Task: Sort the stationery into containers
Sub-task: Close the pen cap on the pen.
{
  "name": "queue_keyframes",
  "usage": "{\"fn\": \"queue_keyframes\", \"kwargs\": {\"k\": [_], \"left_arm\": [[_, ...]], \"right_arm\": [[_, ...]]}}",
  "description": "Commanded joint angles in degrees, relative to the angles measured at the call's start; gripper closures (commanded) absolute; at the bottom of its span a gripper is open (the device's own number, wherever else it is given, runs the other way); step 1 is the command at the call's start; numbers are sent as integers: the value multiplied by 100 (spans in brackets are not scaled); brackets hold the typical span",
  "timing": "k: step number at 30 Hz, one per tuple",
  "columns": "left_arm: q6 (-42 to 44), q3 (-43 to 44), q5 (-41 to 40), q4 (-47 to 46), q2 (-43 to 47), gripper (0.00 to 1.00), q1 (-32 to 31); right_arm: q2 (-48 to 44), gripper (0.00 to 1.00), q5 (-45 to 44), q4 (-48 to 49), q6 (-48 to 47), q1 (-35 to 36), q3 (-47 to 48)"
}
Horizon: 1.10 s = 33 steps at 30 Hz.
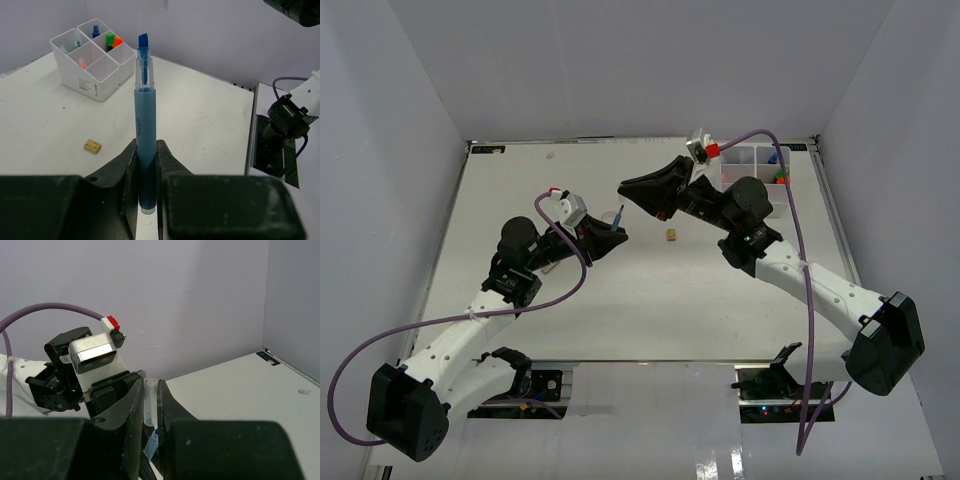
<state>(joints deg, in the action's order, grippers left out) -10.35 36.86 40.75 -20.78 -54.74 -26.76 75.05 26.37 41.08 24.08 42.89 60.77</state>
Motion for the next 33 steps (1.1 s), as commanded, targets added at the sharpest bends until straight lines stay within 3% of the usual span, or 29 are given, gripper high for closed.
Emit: {"fn": "queue_keyframes", "kwargs": {"k": [1,18,33], "left_arm": [[-46,-74,47,-242,183,100,-22],[-169,-188,108,-550,227,100,-22],[-433,-294,267,-1895,-28,98,-22]], "right_arm": [[-43,91,105,383,62,43,-83],[-43,90,114,453,97,88,-276],[-8,87,105,858,335,202,-496]]}}
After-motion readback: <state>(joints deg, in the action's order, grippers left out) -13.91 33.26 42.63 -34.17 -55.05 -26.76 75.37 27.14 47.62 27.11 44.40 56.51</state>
